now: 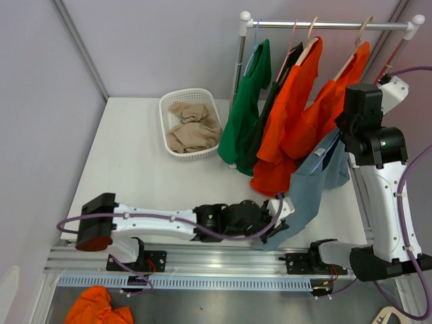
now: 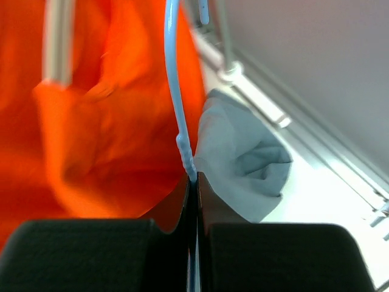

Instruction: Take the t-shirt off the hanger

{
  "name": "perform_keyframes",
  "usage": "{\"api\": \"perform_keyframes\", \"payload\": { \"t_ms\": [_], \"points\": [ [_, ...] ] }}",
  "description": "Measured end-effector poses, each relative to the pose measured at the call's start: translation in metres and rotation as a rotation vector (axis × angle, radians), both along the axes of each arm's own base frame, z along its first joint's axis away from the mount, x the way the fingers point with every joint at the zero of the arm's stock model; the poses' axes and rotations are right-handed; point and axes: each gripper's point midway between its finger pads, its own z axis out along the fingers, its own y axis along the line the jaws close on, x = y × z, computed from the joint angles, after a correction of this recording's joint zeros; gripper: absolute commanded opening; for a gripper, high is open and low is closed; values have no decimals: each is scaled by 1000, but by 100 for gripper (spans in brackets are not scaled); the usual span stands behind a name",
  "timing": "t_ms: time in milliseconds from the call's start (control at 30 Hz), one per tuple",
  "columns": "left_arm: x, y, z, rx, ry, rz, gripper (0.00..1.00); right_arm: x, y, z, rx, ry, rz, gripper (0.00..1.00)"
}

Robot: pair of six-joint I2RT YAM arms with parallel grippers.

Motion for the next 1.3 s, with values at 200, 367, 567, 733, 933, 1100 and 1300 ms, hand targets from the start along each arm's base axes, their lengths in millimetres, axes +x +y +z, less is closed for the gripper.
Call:
{"api": "perform_keyframes", "payload": {
  "t_ms": [200, 367, 567, 733, 933, 1100, 1300],
  "points": [
    [72, -39, 24, 30, 42, 106, 1, -17, 44, 11, 67, -41, 187, 0],
    [111, -45, 64, -34, 38, 157, 1, -52, 40, 18, 92, -71, 212, 0],
    [112, -50, 47, 5, 116, 110, 1, -70, 28, 33, 59, -104, 197, 0],
    [90, -46, -16, 121, 252, 50, 1, -81, 26, 56, 55, -196, 216, 0],
    [72, -13, -107, 322, 379, 80, 1, -94, 24, 85, 75, -279, 226, 0],
    [87, -21, -82, 303, 327, 121, 1, -71, 57, 70, 152, -208, 348, 0],
    [113, -41, -3, 161, 190, 164, 1, -54, 67, 23, 154, -31, 359, 0]
  ]
}}
